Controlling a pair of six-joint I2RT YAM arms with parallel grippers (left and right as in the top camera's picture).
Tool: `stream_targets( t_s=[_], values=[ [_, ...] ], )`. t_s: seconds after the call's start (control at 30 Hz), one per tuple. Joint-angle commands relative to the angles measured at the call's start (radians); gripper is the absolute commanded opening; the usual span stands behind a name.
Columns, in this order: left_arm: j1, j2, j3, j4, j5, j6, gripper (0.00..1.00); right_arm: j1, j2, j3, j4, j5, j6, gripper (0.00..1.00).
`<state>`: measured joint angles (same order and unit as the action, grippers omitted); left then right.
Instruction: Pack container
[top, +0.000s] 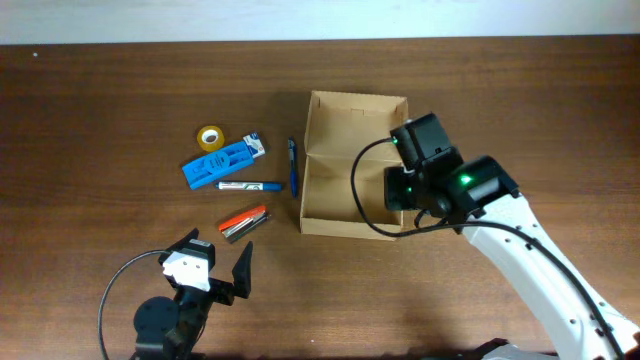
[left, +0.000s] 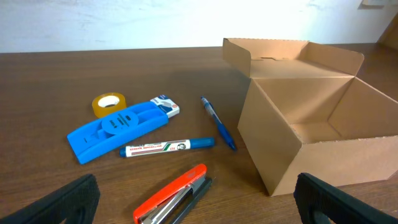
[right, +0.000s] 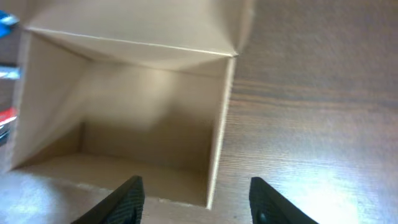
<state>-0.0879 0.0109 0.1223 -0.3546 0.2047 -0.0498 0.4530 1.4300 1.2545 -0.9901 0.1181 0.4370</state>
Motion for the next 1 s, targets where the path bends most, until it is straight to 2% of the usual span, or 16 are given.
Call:
stream_targets(
  t_s=[0.0,0.2,0.3,0.4,0.73,0.87,0.97],
  values=[
    [-0.003,-0.005,-0.006,0.002,0.000,-0.007,1.00,-0.004,0.032,-0.060,0.034,0.060,0.077,0.59],
    [-0.003,-0.005,-0.006,0.002,0.000,-0.007,1.00,-0.098,0.037,-0.148,0.104,0.040,0.076,0.61],
    [-0.003,-0.005,-0.006,0.002,0.000,-0.007,1.00,-0.159,0.037,-0.208,0.162,-0.081,0.018,0.61],
    [-0.003,-0.005,-0.006,0.002,0.000,-0.007,1.00,-0.146,0.037,-0.212,0.203,-0.146,-0.041,0.61],
    [-0.003,-0.005,-0.006,0.002,0.000,-0.007,1.00,-0.124,0.055,-0.272,0.277,-0.160,-0.041,0.60],
    [-0.003,-0.005,-0.006,0.002,0.000,-0.007,1.00,-0.124,0.066,-0.285,0.282,-0.158,-0.050,0.40],
    [-0.003,-0.005,-0.006,0.002,0.000,-0.007,1.00,-0.124,0.066,-0.286,0.283,-0.145,-0.067,0.18]
  ],
)
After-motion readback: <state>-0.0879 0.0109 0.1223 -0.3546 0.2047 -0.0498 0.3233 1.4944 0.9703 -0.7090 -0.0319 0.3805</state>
